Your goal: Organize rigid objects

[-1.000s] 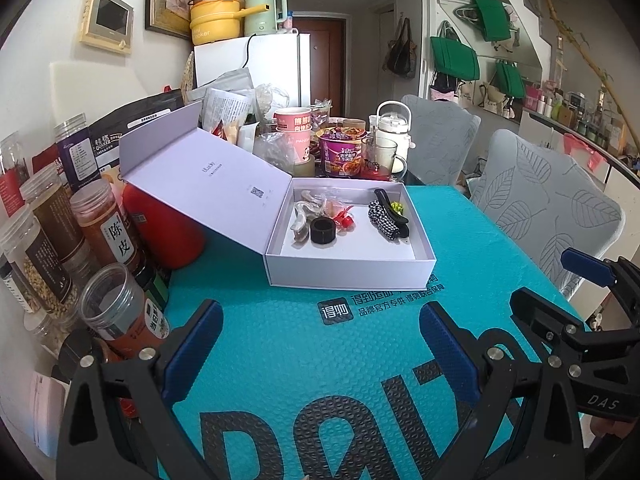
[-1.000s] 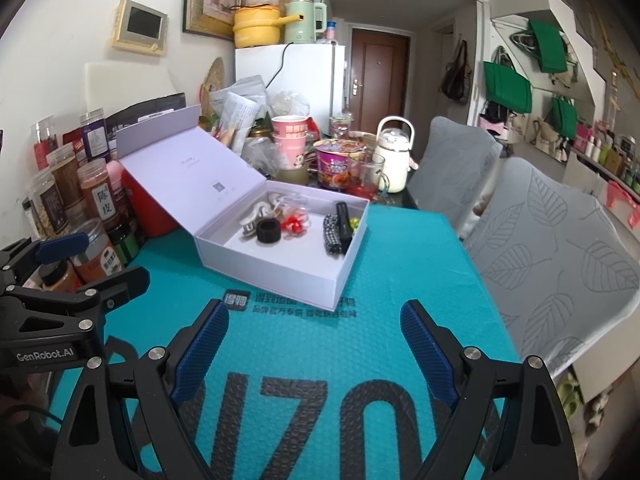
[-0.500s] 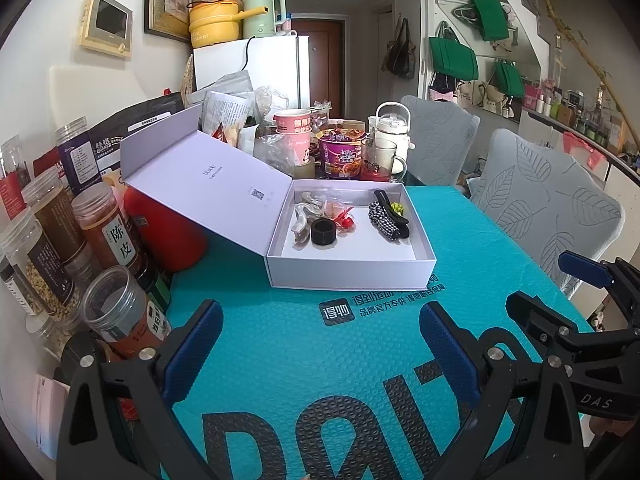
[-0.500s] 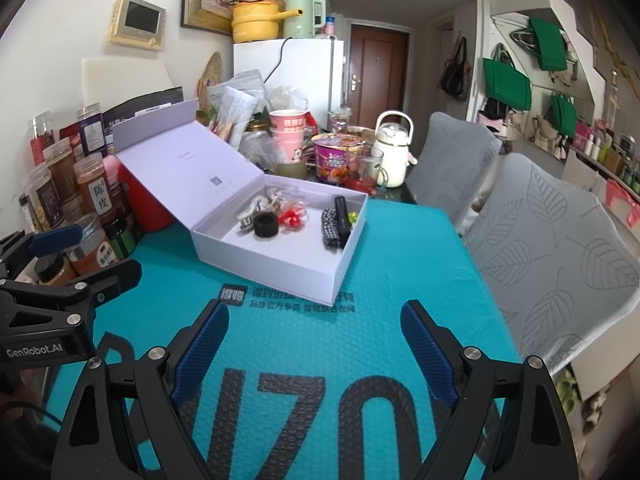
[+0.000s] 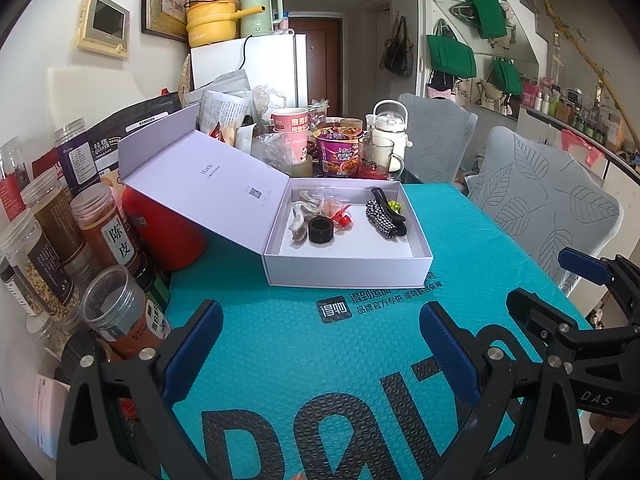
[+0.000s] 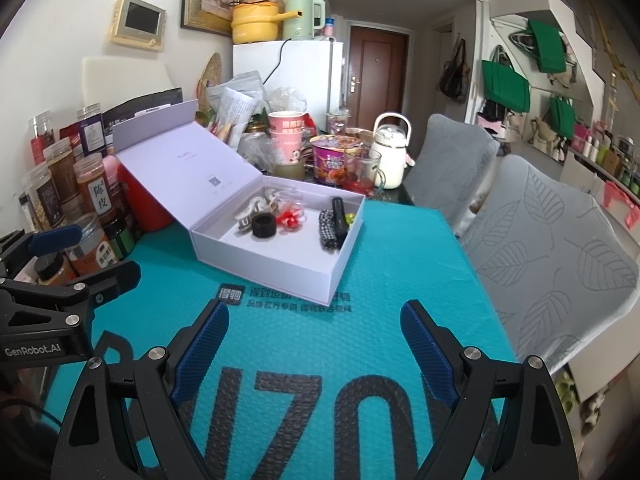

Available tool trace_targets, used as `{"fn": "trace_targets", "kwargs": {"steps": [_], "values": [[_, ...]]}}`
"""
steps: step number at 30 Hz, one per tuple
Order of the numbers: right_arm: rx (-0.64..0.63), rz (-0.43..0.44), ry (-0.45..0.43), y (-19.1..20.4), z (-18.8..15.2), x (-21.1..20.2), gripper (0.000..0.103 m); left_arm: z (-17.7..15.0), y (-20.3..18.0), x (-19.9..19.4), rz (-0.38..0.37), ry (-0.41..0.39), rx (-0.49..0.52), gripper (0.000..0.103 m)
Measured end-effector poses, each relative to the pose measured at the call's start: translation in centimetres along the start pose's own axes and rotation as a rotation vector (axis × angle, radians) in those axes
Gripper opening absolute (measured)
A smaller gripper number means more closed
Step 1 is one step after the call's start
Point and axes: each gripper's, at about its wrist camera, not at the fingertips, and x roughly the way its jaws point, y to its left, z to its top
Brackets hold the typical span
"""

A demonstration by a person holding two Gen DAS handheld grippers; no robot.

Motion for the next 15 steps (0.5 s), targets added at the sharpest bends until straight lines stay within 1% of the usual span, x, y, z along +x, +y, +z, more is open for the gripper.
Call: {"fn": "trace_targets", "kwargs": {"steps": [5, 11, 15], "values": [[-0.002, -0.004, 0.004, -0.24, -0.12, -0.08, 0.089, -0.08, -0.28, -0.15, 0.009, -0.003, 0.010, 0.100], [-0.004, -0.009, 0.006, -0.36, -0.13, -0.07, 0.089, -0.12, -0.29, -0.06, -0.003, 0.008, 0.005, 0.100], [-0.005, -0.016, 0.010, -0.44, -0.23, -0.01, 0.090, -0.22, -0.34, -0.21, 0.015, 0.008, 0.007, 0.100]]}}
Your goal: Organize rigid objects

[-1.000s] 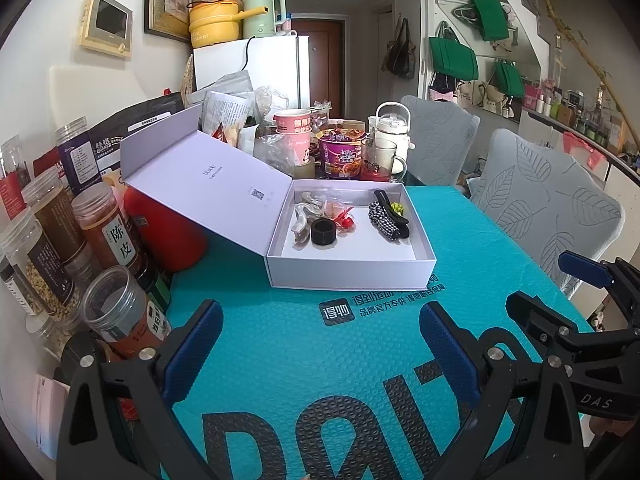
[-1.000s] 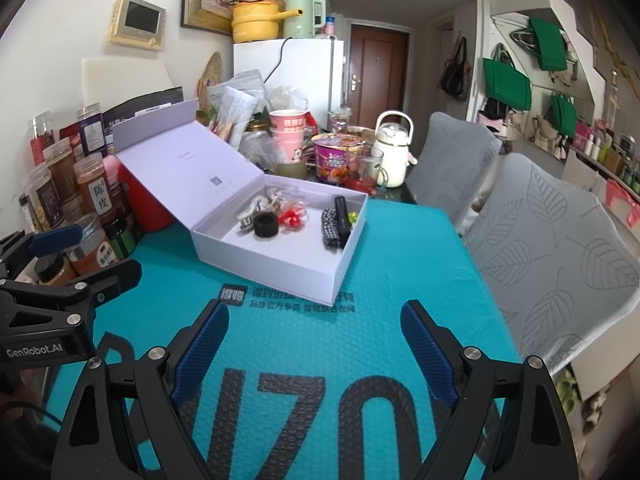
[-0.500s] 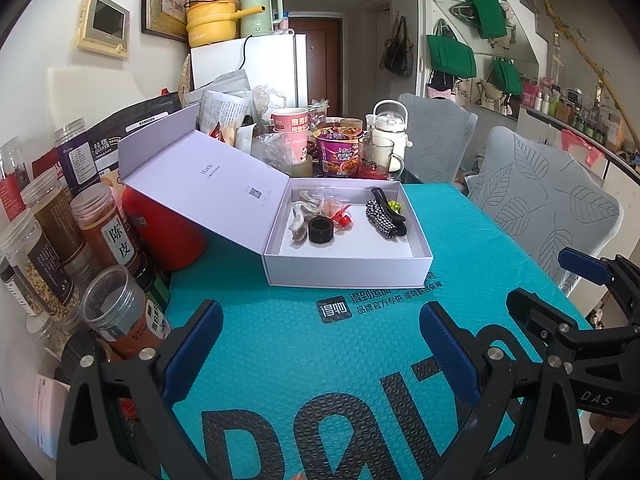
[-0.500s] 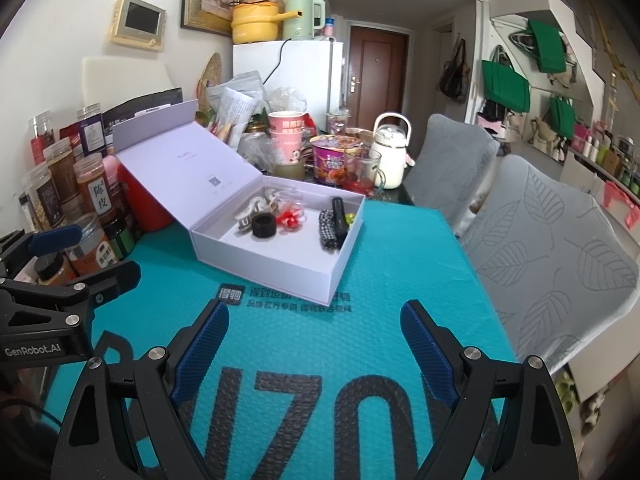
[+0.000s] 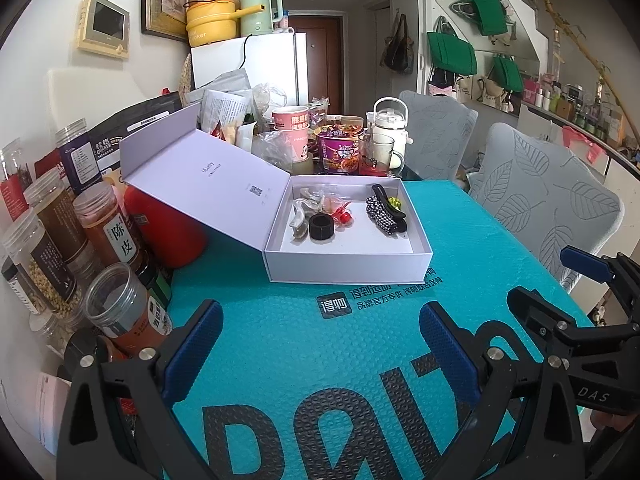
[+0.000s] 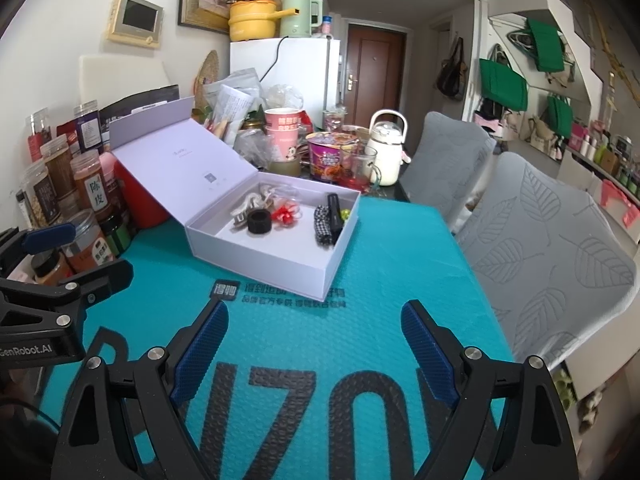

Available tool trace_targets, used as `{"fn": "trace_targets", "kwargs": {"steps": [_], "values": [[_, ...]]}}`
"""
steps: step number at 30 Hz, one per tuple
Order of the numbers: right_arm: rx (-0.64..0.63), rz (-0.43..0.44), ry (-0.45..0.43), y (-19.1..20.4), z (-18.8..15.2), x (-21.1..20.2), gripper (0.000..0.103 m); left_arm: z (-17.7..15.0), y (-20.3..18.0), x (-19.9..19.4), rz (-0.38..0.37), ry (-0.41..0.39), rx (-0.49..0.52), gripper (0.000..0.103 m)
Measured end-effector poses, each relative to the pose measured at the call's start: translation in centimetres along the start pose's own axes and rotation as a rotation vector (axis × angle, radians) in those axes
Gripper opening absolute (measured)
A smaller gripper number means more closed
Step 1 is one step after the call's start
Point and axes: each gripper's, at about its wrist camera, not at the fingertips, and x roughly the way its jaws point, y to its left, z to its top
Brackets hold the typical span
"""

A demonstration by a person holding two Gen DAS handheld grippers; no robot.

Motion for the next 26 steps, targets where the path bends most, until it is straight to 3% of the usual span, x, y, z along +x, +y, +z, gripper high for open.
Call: {"fn": "trace_targets", "kwargs": {"steps": [26], "values": [[-0.001, -0.037, 0.001, 0.02, -0.57, -0.47, 0.091, -0.75, -0.28, -0.76, 0.024, -0.003, 0.020, 0.100]]}}
